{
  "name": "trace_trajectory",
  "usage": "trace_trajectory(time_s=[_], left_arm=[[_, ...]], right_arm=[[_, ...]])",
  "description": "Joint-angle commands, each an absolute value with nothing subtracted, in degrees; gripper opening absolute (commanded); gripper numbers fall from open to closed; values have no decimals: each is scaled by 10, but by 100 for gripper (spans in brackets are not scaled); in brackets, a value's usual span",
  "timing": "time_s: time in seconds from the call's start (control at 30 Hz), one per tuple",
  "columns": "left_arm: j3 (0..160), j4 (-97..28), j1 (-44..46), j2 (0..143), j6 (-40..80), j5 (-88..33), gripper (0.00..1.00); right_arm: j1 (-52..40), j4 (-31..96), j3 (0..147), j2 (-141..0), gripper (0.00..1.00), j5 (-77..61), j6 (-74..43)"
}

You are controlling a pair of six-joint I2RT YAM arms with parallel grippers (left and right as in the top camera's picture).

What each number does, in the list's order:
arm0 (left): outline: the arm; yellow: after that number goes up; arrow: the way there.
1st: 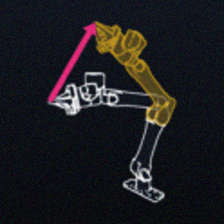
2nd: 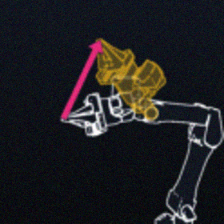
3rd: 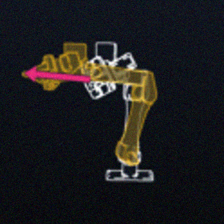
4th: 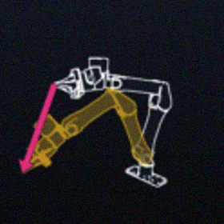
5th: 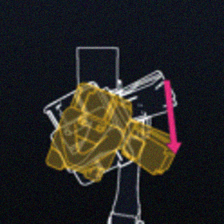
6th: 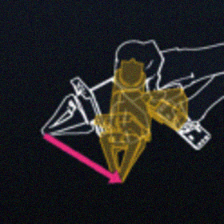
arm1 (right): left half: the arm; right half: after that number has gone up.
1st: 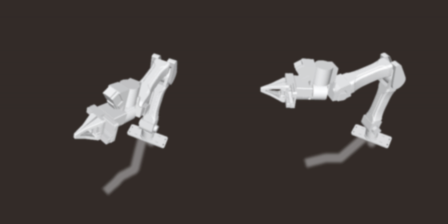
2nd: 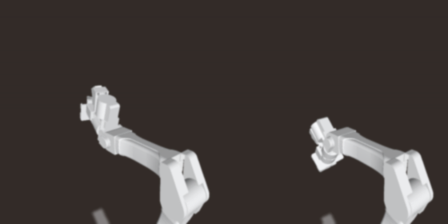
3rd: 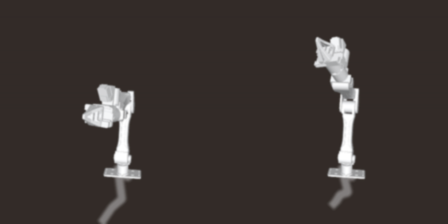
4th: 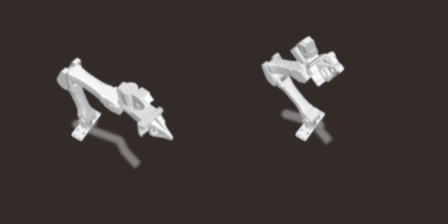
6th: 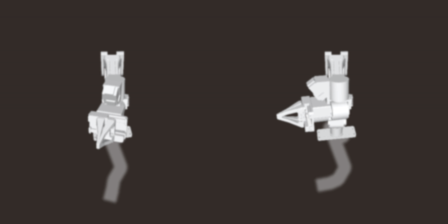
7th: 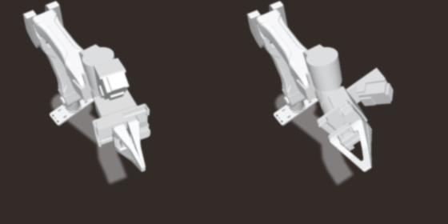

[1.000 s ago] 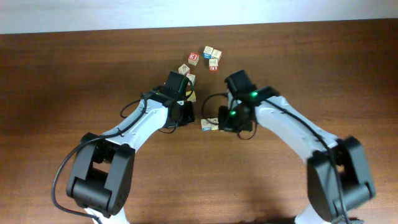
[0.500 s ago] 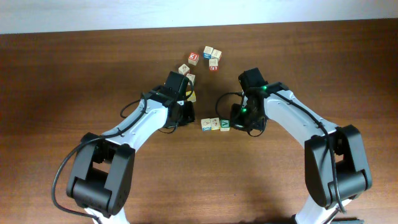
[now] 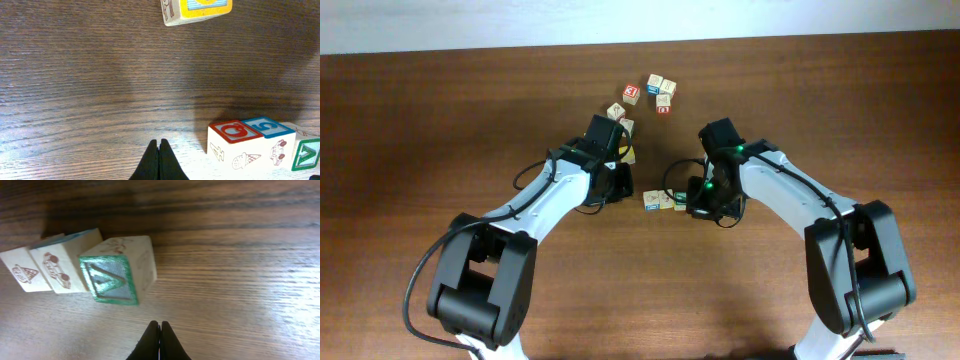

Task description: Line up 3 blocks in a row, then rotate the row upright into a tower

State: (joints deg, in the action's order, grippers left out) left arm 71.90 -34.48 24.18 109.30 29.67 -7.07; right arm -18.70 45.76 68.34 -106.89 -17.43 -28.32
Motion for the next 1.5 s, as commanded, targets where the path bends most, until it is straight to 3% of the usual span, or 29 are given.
trace_trajectory(time_s=[0.0,1.03,1.33,1.47], left_arm=[[730,-346,240,1096,302,-77,0],[730,-346,240,1096,302,-77,0],[730,-350,240,1096,302,-77,0],[729,-349,241,1096,297,-120,0]], right_arm=[[-202,451,680,-1080,4,-180,-286],[-202,390,681,-1095,4,-189,-284],[-178,496,718,-1048,5,-192,-225],[-135,472,720,-1027,4,-152,-219]])
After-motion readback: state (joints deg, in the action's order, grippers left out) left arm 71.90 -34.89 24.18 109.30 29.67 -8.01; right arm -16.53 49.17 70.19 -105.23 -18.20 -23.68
